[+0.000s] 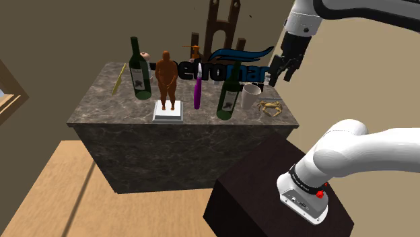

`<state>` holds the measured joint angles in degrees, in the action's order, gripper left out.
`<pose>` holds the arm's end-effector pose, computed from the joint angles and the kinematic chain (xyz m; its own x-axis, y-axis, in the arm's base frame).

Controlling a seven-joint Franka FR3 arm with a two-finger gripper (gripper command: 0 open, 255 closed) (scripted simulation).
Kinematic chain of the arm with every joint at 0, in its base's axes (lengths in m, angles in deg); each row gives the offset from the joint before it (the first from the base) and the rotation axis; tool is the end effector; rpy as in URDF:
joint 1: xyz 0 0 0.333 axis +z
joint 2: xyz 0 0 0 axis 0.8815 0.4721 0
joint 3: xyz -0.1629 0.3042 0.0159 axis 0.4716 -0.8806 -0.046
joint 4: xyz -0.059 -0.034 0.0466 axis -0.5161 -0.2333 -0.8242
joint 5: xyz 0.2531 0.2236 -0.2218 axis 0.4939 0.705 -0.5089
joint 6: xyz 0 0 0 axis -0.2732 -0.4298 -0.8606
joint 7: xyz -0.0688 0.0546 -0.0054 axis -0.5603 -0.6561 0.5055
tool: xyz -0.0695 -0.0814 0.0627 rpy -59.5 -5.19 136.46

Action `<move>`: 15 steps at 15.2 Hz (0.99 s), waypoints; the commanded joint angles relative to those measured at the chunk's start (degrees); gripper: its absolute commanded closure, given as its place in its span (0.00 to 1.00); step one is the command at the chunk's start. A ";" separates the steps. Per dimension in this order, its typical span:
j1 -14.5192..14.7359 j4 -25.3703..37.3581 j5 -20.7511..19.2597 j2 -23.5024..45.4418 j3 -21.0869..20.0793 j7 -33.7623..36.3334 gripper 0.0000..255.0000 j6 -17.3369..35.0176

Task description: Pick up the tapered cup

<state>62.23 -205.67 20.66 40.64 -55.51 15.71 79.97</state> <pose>0.2764 0.0073 0.5783 0.9909 -0.0874 -0.1020 -0.0915 -0.9952 -0.0359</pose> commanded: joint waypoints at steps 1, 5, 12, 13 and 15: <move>0.00 0.00 0.00 0.00 0.00 0.00 0.00 0.00; -0.68 -4.14 -3.20 2.94 1.15 -2.93 0.00 8.50; -2.27 -8.32 -8.64 11.53 3.44 -6.96 0.00 24.17; -2.54 -8.57 -9.39 13.10 3.76 -7.43 0.00 26.44; -3.09 -8.79 -10.90 16.46 4.40 -8.28 0.00 30.95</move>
<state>59.38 -214.28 10.54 55.34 -51.38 7.82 108.38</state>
